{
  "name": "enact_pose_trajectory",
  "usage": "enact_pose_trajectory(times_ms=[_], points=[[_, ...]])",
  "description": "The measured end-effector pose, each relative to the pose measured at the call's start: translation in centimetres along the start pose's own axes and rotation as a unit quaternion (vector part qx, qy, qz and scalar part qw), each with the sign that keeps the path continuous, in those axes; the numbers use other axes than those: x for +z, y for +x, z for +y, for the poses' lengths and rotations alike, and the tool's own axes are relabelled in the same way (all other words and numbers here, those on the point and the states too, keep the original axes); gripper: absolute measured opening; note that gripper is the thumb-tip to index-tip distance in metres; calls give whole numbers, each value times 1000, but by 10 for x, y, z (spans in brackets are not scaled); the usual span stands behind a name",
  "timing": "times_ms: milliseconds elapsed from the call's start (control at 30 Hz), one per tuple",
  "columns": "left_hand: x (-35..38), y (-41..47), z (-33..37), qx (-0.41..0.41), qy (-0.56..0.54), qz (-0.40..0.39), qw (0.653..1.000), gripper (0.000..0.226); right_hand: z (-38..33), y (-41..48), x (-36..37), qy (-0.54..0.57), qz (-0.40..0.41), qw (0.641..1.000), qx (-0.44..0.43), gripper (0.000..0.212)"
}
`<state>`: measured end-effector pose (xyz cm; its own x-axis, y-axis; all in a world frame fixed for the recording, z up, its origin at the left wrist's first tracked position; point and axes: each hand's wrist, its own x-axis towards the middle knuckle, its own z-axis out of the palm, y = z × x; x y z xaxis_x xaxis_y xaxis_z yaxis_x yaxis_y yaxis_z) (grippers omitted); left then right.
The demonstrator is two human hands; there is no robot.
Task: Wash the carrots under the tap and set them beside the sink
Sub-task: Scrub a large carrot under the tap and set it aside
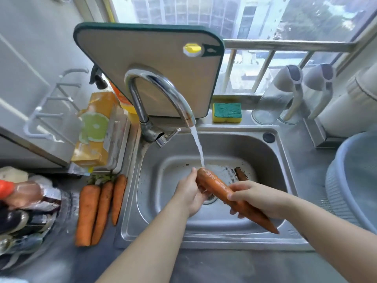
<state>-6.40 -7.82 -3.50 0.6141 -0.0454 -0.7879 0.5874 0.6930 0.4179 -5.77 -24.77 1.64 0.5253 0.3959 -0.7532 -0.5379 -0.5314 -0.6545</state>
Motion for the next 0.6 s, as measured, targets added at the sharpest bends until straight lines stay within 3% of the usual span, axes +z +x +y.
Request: enact_pose_trajectory(times_ms=[133,300,400,500,600], points=[[18,-9,-3,20,31,-83,996,31,-7,-11,-3,-169,40,985,-11,24],[16,-14,0,51,107,-166,979,30,-13,-11,-6,-207,31,978,2,30],[20,-11,2,102,107,-132,980,24,-16,-2,-2,-247,70,966,-29,18],[35,-5,3,157,76,-46,984,4,-17,8,8,-348,162,921,-66,20],[44,4,9,159,11,50,986,19,-17,15,17,-390,217,891,-80,19]])
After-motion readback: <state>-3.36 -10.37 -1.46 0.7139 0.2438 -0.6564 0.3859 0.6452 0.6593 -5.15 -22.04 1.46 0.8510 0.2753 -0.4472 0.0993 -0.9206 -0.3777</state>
